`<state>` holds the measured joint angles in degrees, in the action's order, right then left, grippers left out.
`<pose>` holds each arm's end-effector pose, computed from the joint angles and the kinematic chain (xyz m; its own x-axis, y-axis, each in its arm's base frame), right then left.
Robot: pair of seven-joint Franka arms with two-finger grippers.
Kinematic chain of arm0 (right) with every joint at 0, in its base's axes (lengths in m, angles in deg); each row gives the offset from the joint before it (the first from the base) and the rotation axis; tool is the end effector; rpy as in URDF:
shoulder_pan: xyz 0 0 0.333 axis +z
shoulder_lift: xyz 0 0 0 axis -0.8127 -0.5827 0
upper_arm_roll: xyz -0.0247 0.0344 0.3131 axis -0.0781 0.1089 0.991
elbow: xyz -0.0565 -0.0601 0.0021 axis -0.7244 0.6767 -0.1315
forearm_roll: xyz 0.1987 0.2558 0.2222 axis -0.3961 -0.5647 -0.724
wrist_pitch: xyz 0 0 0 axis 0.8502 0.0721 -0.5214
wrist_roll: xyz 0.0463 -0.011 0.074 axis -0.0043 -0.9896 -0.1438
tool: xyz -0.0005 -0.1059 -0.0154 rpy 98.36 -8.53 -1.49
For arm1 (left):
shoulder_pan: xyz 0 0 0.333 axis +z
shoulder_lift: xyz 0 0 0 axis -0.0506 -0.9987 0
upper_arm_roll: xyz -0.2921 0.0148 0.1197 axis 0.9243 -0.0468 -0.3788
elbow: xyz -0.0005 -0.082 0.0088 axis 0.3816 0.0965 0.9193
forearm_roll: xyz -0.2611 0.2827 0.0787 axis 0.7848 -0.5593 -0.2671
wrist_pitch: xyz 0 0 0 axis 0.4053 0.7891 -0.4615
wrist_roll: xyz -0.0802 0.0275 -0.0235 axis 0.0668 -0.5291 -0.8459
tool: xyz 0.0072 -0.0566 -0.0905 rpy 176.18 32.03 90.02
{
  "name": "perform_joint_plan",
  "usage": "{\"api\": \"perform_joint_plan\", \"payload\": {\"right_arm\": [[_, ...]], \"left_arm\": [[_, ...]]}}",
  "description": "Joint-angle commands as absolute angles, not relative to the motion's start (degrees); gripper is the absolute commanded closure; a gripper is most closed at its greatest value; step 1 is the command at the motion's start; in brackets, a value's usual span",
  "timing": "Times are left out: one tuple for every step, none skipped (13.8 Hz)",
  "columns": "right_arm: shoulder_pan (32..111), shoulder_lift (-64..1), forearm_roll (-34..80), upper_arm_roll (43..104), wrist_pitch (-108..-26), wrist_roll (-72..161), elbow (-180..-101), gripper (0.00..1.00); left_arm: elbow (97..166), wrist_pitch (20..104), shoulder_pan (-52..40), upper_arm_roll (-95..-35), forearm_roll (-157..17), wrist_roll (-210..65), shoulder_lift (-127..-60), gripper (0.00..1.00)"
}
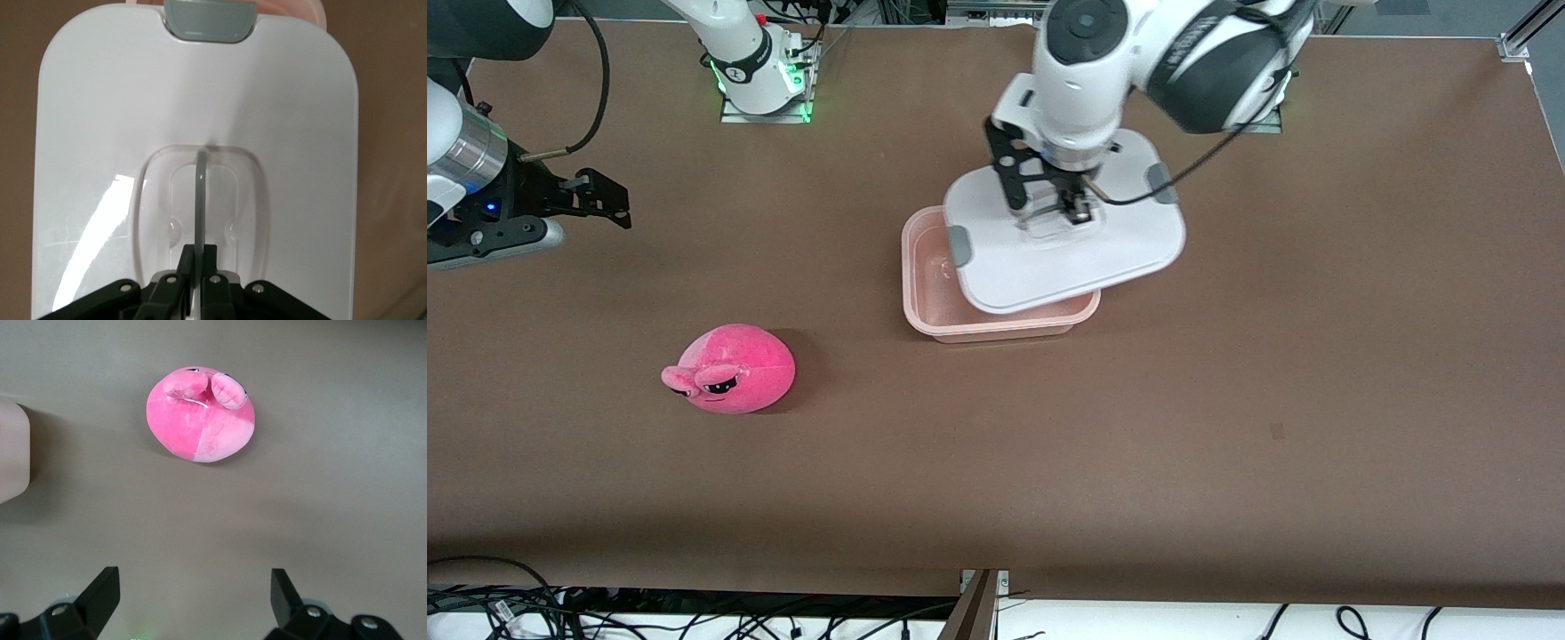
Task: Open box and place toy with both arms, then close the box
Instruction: 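Lift the lid off with the left gripper while the right gripper reaches the toy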
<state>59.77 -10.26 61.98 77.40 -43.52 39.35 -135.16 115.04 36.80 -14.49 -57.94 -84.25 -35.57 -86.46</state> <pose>0.5657 0.0366 0.5726 0.9658 0.2469 -0.0792 0.2492 -0.9683 0.0200 0.4963 -0.3968 0.5000 0.2804 -0.9538 -0.1077 -0.9493 -0.2922 0.1158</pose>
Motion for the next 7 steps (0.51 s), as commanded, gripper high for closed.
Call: {"api": "perform_joint_plan", "payload": {"right_arm": [[59.72, -12.61, 61.06, 77.65, -47.25, 39.48, -137.36, 0.0], [59.72, -13.49, 61.06, 77.65, -51.02, 39.48, -139.73, 0.0], [59.72, -15.16, 60.98, 77.65, -55.06, 39.48, -141.93, 0.0], [59.64, -16.91, 60.63, 77.65, -59.19, 39.57, -144.04, 0.0], [59.63, -19.11, 59.06, 77.65, -63.49, 39.57, -146.23, 0.0], [59.63, -21.22, 57.65, 77.65, -67.98, 39.57, -148.26, 0.0], [59.63, -23.24, 57.46, 77.65, -72.37, 39.48, -149.67, 0.0]], "left_arm": [[112.09, 28.65, -5.14, -57.43, -82.62, -20.47, -86.82, 1.0], [112.09, 26.98, -1.18, -57.52, -82.45, -12.31, -86.64, 1.0], [112.09, 24.7, 2.34, -57.78, -82.36, -7.1, -86.2, 1.0], [112.09, 23.72, 5.94, -57.87, -82.62, -3.39, -85.94, 1.0], [112.09, 23.28, 9.19, -57.87, -83.06, 0.48, -85.94, 1.0], [112.26, 23.1, 12.19, -58.04, -83.32, 4.78, -86.02, 1.0], [112.7, 23.1, 15.26, -58.31, -83.41, 8.56, -86.28, 1.0]]}}
